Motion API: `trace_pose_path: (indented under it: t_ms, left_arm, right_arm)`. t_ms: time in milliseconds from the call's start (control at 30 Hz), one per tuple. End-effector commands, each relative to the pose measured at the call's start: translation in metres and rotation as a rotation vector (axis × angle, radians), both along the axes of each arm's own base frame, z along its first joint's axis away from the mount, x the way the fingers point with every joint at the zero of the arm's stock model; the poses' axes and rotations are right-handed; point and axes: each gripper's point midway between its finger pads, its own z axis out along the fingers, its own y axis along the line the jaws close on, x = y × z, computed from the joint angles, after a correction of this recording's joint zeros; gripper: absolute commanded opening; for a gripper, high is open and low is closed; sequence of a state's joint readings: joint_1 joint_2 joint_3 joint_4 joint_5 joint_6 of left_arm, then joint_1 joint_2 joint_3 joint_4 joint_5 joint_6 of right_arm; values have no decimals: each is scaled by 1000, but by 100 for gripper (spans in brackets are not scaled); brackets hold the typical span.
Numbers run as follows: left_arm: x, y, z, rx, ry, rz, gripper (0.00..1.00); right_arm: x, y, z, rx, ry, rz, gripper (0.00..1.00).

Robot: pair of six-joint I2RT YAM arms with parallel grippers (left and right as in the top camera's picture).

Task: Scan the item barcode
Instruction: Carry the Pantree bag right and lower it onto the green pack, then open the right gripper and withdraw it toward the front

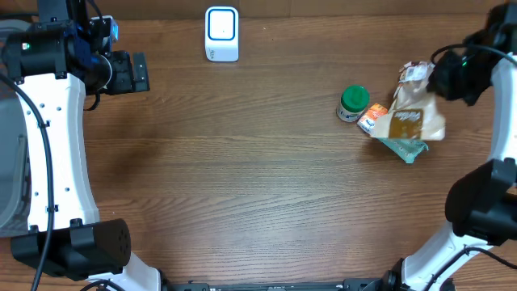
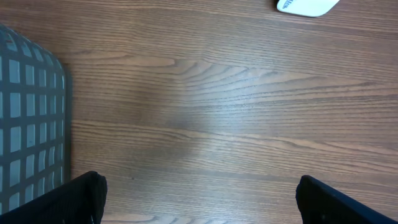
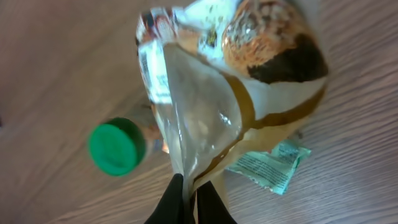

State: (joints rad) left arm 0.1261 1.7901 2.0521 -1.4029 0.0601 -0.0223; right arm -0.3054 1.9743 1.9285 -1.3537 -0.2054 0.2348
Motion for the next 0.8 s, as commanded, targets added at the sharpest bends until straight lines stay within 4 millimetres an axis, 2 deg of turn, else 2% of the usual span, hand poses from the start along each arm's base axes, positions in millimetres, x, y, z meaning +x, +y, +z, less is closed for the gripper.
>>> trace_pose_path:
  t_ms: [0,133,200,300,400,467,500,533,633,767]
  left_arm:
    - [1,-2,-3,-2,8,-20,100]
    - [1,-2,-3,-2,8,-20,100]
    - [1,-2,-3,-2,8,-20,100]
    - [1,-2,-3,-2,8,-20,100]
    - [1,-2,-3,-2,8,-20,100]
    - [1,-2,-3,-2,8,-20,100]
    - [1,-2,-3,-2,8,-20,100]
    - [1,-2,-3,-2,8,-20,100]
    - [1,-2,-3,-2,8,-20,100]
    - [1,-2,-3,-2,8,-20,100]
  right_arm:
    - [-5,6,-13,9,33,5,16]
    - [-9,7,-5,7,26,6,28]
    - [-13,10,20,3,-14,13,30]
    - [-20,28,74,-3,-126,76,31]
    - [-41,60,138,-36,-248,152,31]
    - [-55,81,164,-44,-307,199,33]
    - [-66,98,181,-42,-350,238,49]
    - [-81,123,199,-6,-402,282,100]
    - [-108,177,229,159,-468,323,100]
    - [-146,230,250,351,-457,381,100]
